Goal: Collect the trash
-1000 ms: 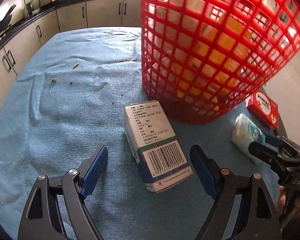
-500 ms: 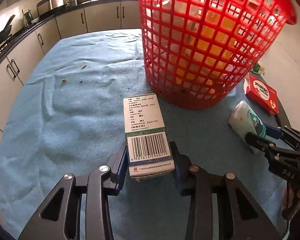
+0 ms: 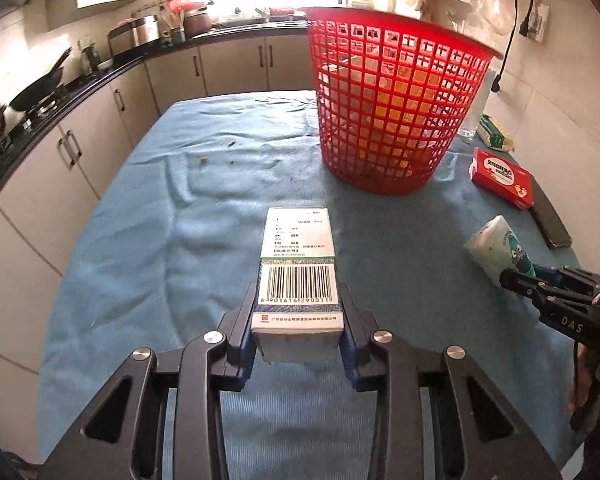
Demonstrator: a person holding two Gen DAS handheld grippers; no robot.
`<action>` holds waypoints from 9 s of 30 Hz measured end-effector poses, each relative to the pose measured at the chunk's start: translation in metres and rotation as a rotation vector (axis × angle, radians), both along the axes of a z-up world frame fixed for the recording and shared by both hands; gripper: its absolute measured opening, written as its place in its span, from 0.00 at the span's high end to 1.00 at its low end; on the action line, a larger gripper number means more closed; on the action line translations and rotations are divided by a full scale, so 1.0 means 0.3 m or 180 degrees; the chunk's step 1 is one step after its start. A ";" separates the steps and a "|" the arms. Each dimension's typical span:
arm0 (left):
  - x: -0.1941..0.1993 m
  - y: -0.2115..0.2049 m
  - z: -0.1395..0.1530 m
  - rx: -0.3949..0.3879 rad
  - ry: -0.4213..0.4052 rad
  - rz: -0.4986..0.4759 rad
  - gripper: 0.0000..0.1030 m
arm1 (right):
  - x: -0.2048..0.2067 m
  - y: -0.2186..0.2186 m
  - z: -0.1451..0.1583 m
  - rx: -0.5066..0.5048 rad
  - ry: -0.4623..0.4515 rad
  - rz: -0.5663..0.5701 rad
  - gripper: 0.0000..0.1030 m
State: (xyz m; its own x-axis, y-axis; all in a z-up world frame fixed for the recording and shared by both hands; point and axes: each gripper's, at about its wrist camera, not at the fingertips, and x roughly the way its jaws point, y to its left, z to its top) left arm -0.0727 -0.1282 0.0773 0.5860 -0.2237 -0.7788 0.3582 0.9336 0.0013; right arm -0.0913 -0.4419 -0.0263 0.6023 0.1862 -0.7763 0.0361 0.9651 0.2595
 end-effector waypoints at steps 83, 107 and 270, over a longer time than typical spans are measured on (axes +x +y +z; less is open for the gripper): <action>-0.242 0.232 0.015 0.0214 -0.0512 0.0491 0.68 | -0.344 0.375 0.171 0.0259 -0.0671 -0.0091 0.64; -0.250 0.122 0.146 0.0477 -0.0831 0.0264 0.68 | -0.368 0.228 0.244 0.0199 -0.0889 -0.0149 0.64; -0.760 0.350 0.167 -0.0578 -0.1637 0.0814 0.00 | -0.760 0.293 0.182 0.0154 -0.0916 -0.0632 0.20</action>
